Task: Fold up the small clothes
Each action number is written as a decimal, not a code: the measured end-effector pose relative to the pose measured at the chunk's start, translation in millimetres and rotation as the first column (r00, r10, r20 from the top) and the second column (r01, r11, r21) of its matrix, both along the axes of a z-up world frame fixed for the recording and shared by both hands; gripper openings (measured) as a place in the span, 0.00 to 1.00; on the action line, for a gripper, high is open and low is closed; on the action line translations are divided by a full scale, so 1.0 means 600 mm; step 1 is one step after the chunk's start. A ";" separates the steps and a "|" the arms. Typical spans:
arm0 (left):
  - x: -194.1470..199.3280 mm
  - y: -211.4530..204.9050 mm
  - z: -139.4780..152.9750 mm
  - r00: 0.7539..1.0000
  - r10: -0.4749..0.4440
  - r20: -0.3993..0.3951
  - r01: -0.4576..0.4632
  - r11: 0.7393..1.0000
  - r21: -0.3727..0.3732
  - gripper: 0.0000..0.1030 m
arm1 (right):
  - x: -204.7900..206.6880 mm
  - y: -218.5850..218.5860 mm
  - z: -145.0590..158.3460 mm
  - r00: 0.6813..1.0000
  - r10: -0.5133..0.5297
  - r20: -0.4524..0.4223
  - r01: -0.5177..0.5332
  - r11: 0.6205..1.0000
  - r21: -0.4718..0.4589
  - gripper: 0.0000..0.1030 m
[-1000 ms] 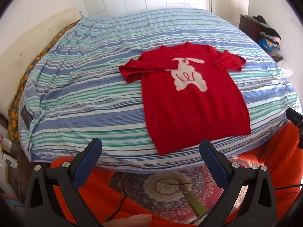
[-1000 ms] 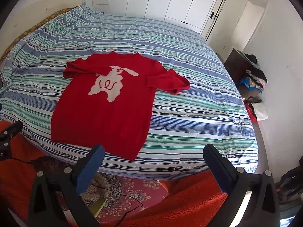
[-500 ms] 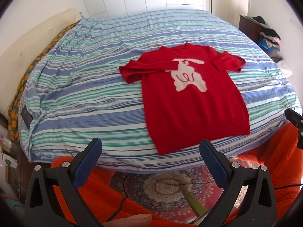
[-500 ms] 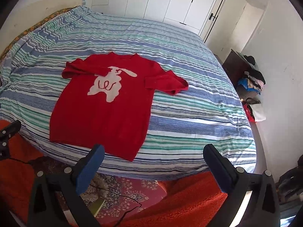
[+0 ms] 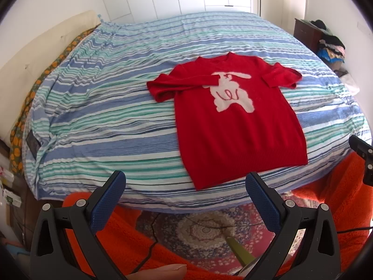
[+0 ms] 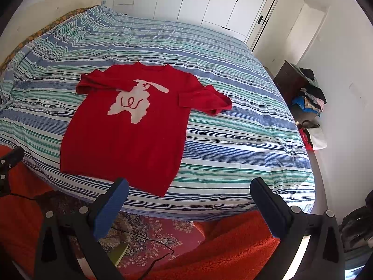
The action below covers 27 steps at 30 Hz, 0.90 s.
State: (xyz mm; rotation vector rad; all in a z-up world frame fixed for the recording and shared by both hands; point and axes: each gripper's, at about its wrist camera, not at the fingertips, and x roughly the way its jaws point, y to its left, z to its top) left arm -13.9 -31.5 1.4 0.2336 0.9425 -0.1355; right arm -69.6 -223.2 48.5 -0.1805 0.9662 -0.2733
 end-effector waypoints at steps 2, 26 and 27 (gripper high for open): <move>-0.001 -0.001 -0.001 1.000 -0.002 -0.002 0.002 1.000 0.000 0.99 | 0.001 0.001 -0.001 1.000 0.001 -0.002 -0.001 1.000 0.003 0.99; 0.019 0.006 -0.014 0.999 0.004 -0.043 -0.006 0.999 -0.048 0.99 | 0.134 -0.155 -0.054 0.980 -0.059 0.190 -0.045 0.864 0.501 0.98; 0.021 0.008 -0.017 0.999 0.010 -0.051 -0.013 0.999 -0.052 0.99 | 0.156 -0.179 -0.070 0.978 -0.097 0.183 -0.016 0.844 0.536 0.93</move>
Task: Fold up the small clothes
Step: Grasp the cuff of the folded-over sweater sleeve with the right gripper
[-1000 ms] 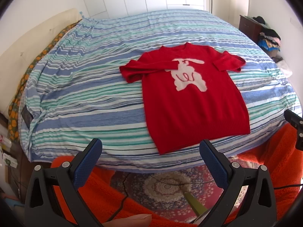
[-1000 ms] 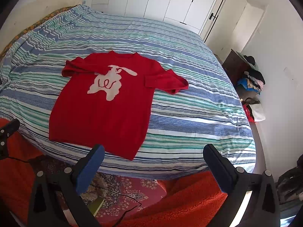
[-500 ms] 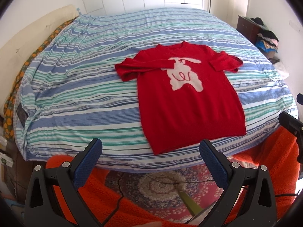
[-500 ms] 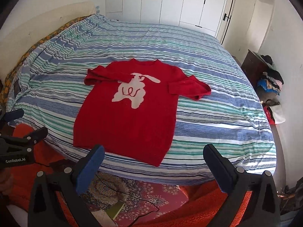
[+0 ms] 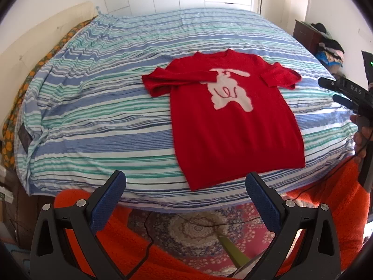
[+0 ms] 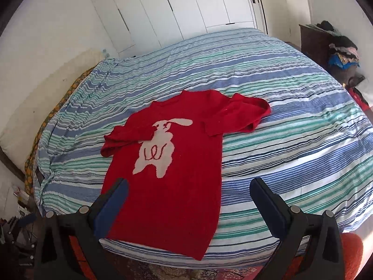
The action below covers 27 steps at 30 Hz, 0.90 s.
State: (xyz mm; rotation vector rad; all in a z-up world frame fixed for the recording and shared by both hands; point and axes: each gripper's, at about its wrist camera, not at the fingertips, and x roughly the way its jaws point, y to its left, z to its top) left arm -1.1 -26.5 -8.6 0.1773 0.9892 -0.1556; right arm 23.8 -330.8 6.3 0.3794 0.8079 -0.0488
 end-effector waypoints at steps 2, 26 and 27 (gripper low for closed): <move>0.004 0.003 -0.007 1.000 0.012 -0.022 -0.012 1.000 -0.008 0.99 | 0.053 -0.033 -0.034 1.000 -0.010 -0.008 0.011 0.998 0.066 0.83; 0.048 0.013 -0.050 0.992 0.068 -0.107 -0.064 0.997 0.040 0.99 | 0.257 -0.212 -0.170 0.970 -0.171 -0.171 0.211 0.944 0.253 0.04; 0.048 0.009 -0.050 0.993 0.060 -0.105 -0.056 0.997 0.044 0.99 | 0.248 -0.231 -0.151 0.972 -0.147 -0.181 0.185 0.959 0.217 0.04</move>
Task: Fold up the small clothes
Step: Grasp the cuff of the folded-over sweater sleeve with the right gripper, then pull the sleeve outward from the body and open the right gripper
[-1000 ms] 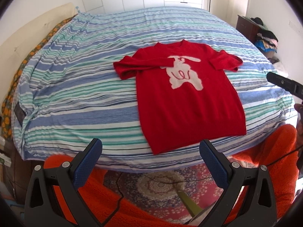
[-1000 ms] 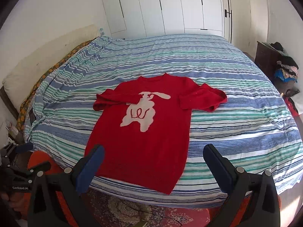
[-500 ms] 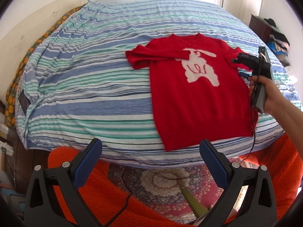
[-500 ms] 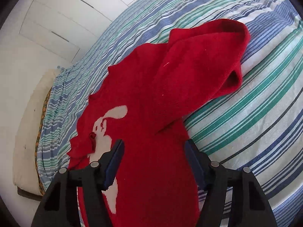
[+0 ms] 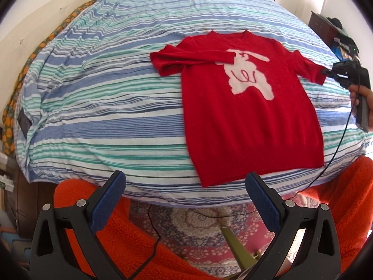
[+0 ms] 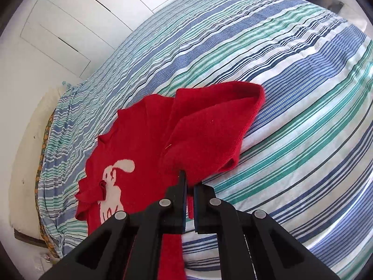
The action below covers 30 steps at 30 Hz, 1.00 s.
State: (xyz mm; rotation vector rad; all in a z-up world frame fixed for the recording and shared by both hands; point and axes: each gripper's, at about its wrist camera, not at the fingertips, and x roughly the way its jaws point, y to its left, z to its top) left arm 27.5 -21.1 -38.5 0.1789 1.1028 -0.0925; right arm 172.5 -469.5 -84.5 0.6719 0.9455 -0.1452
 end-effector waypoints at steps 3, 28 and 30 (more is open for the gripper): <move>0.000 -0.010 0.001 1.000 -0.017 0.005 0.017 1.000 0.007 0.99 | -0.013 -0.073 0.043 0.989 0.088 -0.116 -0.105 0.984 -0.145 0.04; 0.006 -0.092 0.012 0.997 -0.075 -0.012 0.075 0.995 0.058 0.99 | -0.165 -0.367 -0.088 0.922 -0.387 0.022 0.380 0.914 0.142 0.07; 0.005 -0.086 0.008 0.998 -0.060 -0.012 0.061 0.996 0.069 0.99 | -0.164 -0.366 -0.058 0.928 -0.372 -0.009 0.371 0.928 -0.038 0.06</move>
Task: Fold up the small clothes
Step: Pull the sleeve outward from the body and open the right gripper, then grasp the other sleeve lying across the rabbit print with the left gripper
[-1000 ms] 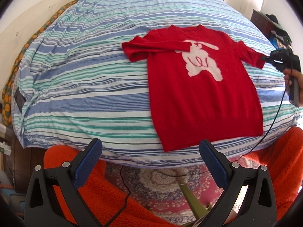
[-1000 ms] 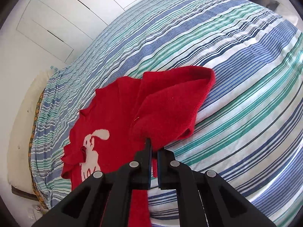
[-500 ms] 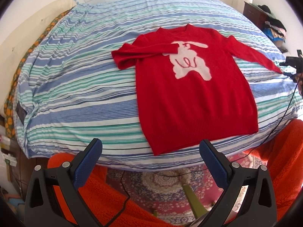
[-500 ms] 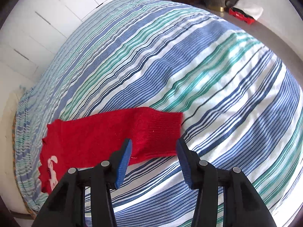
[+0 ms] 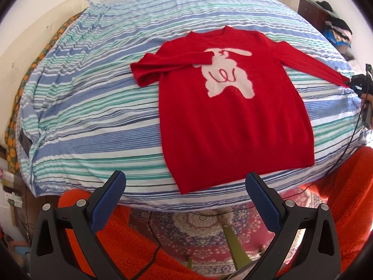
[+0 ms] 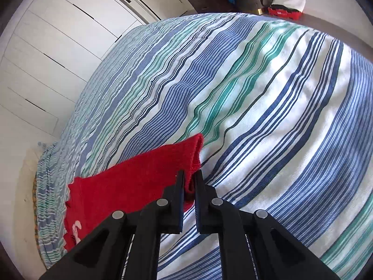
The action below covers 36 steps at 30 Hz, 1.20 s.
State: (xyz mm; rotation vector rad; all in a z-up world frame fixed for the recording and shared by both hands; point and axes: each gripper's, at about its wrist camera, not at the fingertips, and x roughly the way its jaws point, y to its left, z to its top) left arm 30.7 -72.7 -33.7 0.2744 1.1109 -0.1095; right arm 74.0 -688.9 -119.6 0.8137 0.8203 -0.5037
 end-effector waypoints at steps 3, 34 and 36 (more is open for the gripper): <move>0.009 0.005 -0.017 0.999 0.013 -0.049 -0.013 1.000 -0.007 0.99 | 0.001 -0.009 -0.009 0.991 0.001 -0.136 -0.016 0.994 -0.111 0.07; 0.445 -0.039 -0.191 0.937 0.231 -0.262 -0.343 0.751 -0.564 0.66 | -0.132 0.482 0.097 0.891 0.452 -0.031 -0.404 0.761 -0.508 0.81; 0.462 -0.039 -0.218 0.910 0.272 -0.313 -0.410 0.703 -0.581 0.66 | -0.126 0.479 0.088 0.884 0.466 -0.044 -0.426 0.763 -0.486 0.81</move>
